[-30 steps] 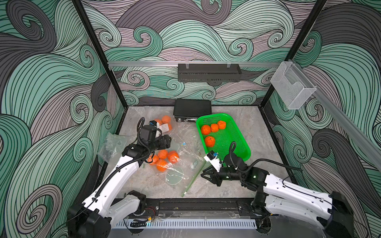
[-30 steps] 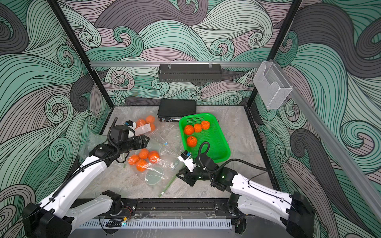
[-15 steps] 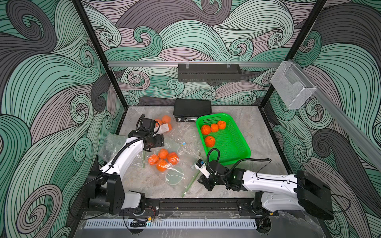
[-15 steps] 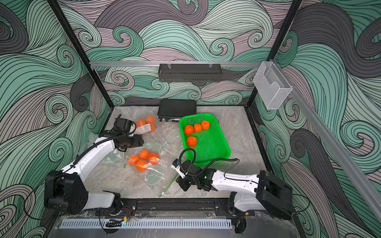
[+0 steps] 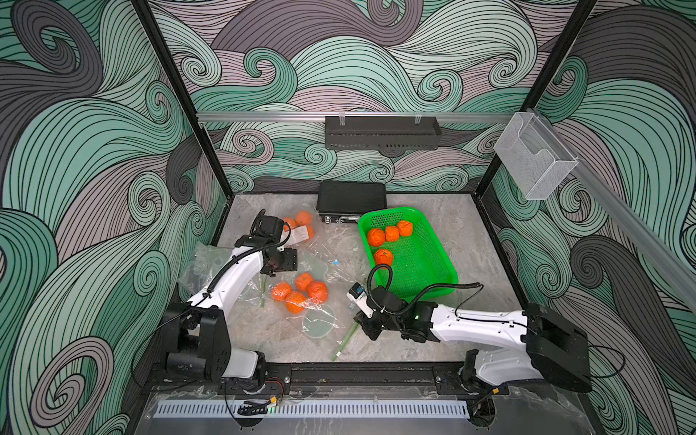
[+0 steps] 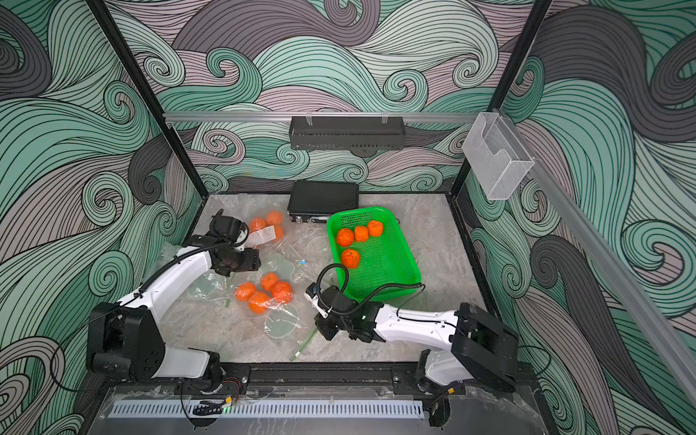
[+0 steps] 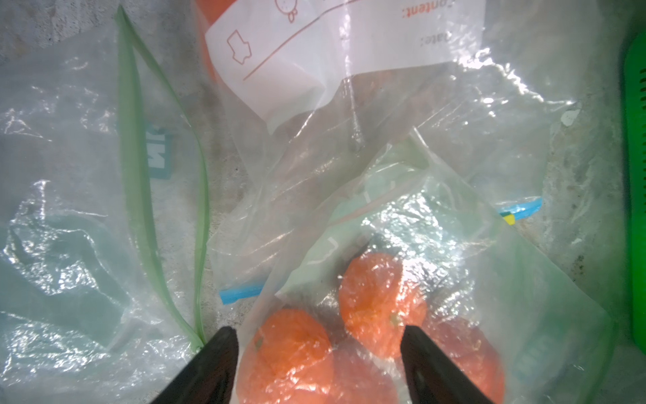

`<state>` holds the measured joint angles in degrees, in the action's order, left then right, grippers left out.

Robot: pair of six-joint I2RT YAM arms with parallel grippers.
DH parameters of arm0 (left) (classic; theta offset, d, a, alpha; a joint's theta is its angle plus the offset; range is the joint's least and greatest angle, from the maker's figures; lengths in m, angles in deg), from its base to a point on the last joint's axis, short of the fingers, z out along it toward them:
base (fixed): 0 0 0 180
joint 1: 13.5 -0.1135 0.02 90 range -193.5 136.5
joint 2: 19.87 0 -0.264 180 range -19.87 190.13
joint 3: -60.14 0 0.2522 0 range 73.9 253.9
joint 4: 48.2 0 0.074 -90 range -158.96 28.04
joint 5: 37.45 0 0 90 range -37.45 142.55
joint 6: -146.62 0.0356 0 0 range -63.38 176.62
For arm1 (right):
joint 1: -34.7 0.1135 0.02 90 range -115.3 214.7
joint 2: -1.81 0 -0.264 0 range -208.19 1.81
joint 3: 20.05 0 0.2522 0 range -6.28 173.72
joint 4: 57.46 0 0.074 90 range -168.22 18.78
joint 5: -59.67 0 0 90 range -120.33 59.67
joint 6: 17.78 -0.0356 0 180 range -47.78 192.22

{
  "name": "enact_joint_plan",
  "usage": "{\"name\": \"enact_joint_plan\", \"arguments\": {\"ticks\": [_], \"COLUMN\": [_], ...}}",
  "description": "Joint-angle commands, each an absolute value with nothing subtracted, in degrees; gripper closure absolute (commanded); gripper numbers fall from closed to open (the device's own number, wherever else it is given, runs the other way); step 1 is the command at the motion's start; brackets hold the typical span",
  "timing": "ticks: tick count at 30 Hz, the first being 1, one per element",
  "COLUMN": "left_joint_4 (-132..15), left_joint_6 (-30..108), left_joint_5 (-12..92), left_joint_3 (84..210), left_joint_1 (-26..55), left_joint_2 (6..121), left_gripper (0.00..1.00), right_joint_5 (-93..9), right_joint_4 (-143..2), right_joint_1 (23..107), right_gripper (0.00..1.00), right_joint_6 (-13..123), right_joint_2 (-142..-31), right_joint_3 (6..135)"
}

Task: Open the zip-top bag and take out the orange
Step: Adjust the zipper food storage bag at the center of the board.

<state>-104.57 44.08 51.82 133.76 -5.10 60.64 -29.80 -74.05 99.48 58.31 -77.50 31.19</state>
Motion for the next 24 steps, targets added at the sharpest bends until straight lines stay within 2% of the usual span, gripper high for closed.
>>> {"name": "enact_joint_plan", "arguments": {"ticks": [1,3,7,17,24], "left_joint_4": [-105.7,-105.5,-105.6,-105.9,-105.8], "left_joint_6": [44.7,44.3,44.6,44.3,44.1], "left_joint_5": [50.7,50.5,49.6,49.1,49.2], "left_joint_3": [134.7,134.8,135.3,134.3,133.9], "left_joint_1": [-5.6,-5.6,-5.8,-6.0,-6.0], "left_joint_2": [61.3,61.3,63.7,63.0,62.7], "left_gripper": [0.26,0.26,0.34,0.4,0.44], "right_joint_5": [-27.5,-27.3,-28.4,-28.6,-28.8], "right_joint_4": [-74.5,-74.3,-73.6,-72.7,-72.2], "right_joint_1": [99.7,99.7,99.7,99.8,99.7], "right_gripper": [0.77,0.66,0.62,0.82,0.84], "right_joint_6": [59.0,58.9,58.6,58.4,57.4], "right_joint_2": [-77.9,-78.2,-81.8,-90.9,-91.1], "right_joint_3": [31.3,32.1,34.3,35.2,34.1]}}
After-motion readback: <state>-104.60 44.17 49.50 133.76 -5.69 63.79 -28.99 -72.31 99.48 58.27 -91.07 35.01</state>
